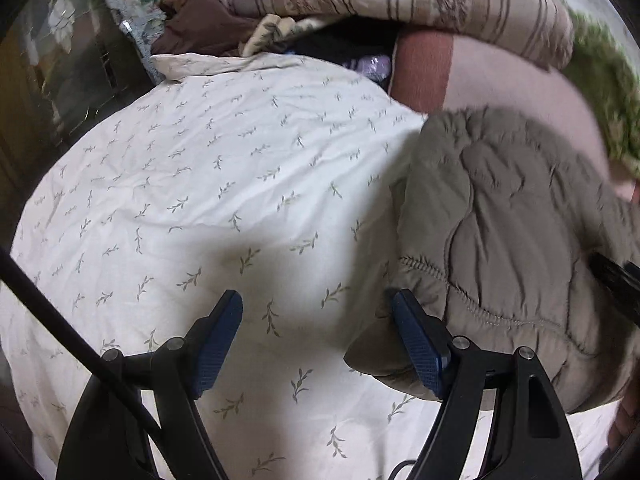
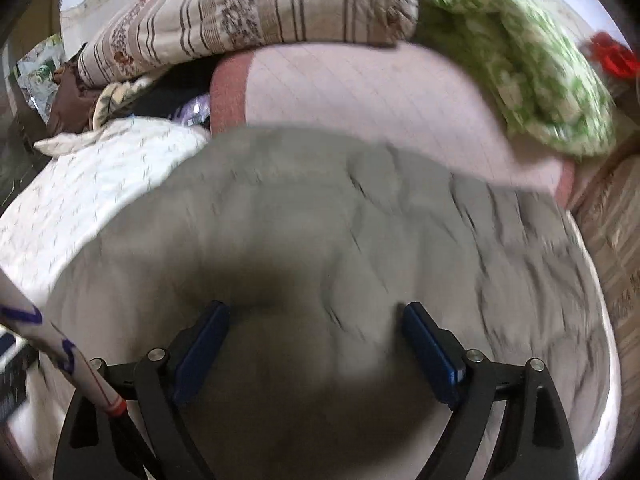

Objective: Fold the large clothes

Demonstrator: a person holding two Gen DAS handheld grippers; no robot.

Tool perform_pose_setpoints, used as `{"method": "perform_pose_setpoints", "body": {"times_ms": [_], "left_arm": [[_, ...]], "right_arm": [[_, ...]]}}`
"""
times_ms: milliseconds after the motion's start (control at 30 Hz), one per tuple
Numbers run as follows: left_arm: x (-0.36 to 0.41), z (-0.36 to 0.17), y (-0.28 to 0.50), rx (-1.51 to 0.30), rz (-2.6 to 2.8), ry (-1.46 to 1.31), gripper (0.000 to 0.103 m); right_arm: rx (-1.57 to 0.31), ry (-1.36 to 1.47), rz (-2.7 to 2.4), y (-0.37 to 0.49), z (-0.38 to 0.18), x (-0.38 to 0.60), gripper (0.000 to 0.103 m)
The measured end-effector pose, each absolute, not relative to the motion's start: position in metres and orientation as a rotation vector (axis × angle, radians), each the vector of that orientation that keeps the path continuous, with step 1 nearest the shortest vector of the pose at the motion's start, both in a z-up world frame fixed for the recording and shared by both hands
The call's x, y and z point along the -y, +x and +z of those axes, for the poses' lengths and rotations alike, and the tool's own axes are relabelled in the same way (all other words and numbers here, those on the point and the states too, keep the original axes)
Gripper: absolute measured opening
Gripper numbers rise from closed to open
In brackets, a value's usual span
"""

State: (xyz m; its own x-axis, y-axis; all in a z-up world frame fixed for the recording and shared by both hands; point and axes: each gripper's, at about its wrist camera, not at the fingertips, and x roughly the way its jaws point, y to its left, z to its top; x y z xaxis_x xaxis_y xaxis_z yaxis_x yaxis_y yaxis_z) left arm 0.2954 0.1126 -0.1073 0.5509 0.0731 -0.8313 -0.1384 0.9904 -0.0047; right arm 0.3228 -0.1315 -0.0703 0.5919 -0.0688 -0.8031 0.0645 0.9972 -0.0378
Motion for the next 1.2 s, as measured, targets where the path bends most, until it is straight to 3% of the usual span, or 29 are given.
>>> {"method": "perform_pose_setpoints", "body": {"times_ms": [300, 567, 800, 1200], "left_arm": [[-0.107, -0.115, 0.289, -1.003, 0.133, -0.04, 0.077], [-0.112, -0.109, 0.281, -1.001, 0.143, -0.072, 0.077], [-0.112, -0.066, 0.244, -0.843, 0.152, -0.121, 0.077], [-0.03, -0.041, 0.188, -0.647, 0.094, 0.052, 0.077]], "right_arm": [[-0.942, 0.082, -0.193, 0.231, -0.06, 0.219, 0.092], [-0.907, 0.312, -0.434, 0.167, -0.084, 0.331, 0.092], [-0.732, 0.288, -0.518, 0.12, -0.074, 0.317, 0.092], [-0.679, 0.187, -0.39, 0.126, -0.06, 0.272, 0.092]]}}
